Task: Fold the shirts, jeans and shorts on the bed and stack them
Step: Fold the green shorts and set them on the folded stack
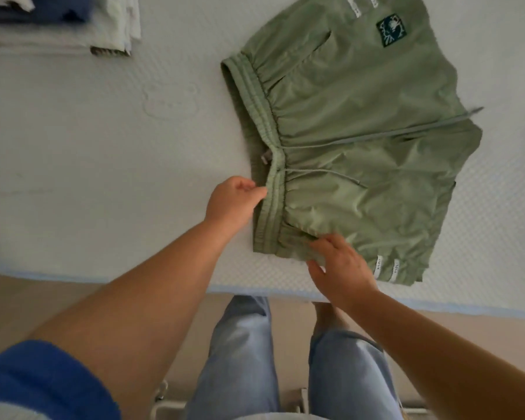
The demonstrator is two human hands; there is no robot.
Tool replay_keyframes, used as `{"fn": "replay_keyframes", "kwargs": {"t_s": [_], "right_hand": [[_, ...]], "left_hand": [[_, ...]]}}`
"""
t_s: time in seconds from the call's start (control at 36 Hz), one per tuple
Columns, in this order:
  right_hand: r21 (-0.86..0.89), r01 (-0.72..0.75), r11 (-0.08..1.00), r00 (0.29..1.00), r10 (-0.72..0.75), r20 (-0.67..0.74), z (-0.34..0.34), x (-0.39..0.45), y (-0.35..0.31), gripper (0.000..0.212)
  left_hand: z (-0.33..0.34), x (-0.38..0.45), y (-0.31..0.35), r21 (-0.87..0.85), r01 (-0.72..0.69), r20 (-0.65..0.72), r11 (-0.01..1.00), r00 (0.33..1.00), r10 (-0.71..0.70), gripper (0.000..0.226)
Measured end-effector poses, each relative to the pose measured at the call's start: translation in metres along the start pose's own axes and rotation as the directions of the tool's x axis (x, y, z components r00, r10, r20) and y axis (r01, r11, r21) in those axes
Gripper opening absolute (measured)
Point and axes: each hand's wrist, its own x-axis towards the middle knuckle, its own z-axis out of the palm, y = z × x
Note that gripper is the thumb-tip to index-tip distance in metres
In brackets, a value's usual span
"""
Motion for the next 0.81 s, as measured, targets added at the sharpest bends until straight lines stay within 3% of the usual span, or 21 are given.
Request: {"fn": "replay_keyframes", "kwargs": {"t_s": [0.08,0.17,0.25,0.39,0.5,0.61,0.69,0.81], "right_hand": [[-0.084,-0.064,0.994,0.998,0.063,-0.009,-0.008,0.000,0.032,0.034],[-0.176,-0.077,0.981,0.997,0.076,-0.013,-0.013,-0.002,0.064,0.044],[-0.294,-0.014,0.956,1.000,0.008,-0.021,-0.015,-0.007,0.092,0.059],[-0.399,0.130,0.908,0.989,-0.145,-0.007,-0.021,-0.014,0.130,0.071],[-0.498,0.242,0.833,0.970,-0.226,0.095,-0.023,-0.017,0.147,0.086],[-0.484,0.221,0.847,0.972,-0.231,0.039,-0.017,-0.015,0.146,0.078],[-0.498,0.179,0.849,0.981,-0.193,0.023,-0.011,-0.013,0.139,0.075],[-0.455,0.119,0.883,0.984,-0.166,-0.067,-0.005,-0.012,0.131,0.055]], "left_hand": [[0.022,-0.015,-0.019,0.056,-0.011,0.041,0.998,0.999,0.009,0.040],[0.035,-0.021,-0.035,0.187,-0.015,0.045,0.982,0.999,0.007,0.025],[0.044,-0.022,-0.044,0.252,0.012,-0.067,0.968,0.998,0.006,0.018],[0.062,-0.027,-0.050,0.154,0.074,-0.261,0.985,0.965,-0.032,0.025],[0.076,-0.039,-0.055,0.122,0.081,-0.367,0.989,0.930,-0.031,0.030],[0.085,-0.052,-0.059,0.128,0.088,-0.401,0.988,0.916,-0.030,0.029],[0.088,-0.062,-0.061,0.029,0.084,-0.366,0.996,0.928,-0.067,0.025],[0.084,-0.072,-0.066,0.045,-0.035,-0.345,0.998,0.937,0.048,0.034]]}}
